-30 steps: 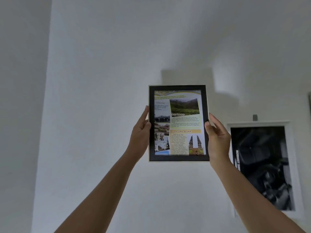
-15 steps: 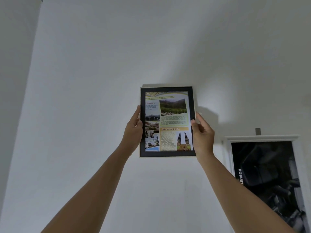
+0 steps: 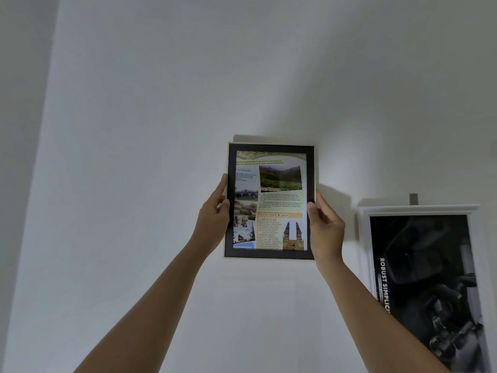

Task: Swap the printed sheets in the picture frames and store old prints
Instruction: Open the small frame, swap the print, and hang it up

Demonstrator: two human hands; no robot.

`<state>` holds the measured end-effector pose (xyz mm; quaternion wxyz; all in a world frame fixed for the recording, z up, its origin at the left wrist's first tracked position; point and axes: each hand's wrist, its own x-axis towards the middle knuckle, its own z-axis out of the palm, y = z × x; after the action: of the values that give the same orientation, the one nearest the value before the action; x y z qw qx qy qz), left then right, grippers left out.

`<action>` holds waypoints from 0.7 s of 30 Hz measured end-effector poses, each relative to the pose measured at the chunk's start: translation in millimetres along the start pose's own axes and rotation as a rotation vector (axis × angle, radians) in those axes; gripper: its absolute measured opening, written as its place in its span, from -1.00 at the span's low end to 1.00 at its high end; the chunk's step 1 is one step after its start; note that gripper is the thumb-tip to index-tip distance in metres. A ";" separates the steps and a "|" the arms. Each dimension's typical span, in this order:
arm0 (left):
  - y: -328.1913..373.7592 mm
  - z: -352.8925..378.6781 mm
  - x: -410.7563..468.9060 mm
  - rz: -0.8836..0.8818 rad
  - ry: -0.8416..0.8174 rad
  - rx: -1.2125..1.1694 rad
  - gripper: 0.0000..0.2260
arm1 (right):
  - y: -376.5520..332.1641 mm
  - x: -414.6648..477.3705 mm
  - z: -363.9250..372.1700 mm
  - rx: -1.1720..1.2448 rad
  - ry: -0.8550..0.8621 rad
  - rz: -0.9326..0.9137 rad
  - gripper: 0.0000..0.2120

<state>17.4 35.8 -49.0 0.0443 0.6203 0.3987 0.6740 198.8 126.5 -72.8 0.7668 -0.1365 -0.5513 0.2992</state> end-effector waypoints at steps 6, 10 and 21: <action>-9.3 1.2 -7.8 -0.009 0.035 0.050 -0.55 | 2.6 -7.6 -2.0 -0.060 0.005 -0.040 -0.64; -10.1 2.4 -6.5 0.020 0.094 0.136 -0.55 | 2.8 -8.8 0.9 -0.202 0.040 -0.090 -0.64; -13.2 13.8 -17.9 0.045 0.247 0.132 -0.57 | -3.0 -2.3 -1.8 -0.384 0.109 -0.185 -0.64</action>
<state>27.7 41.5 -72.3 -0.0612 0.5431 0.4303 0.7184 200.9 123.0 -73.6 0.7795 -0.2449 -0.5661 0.1091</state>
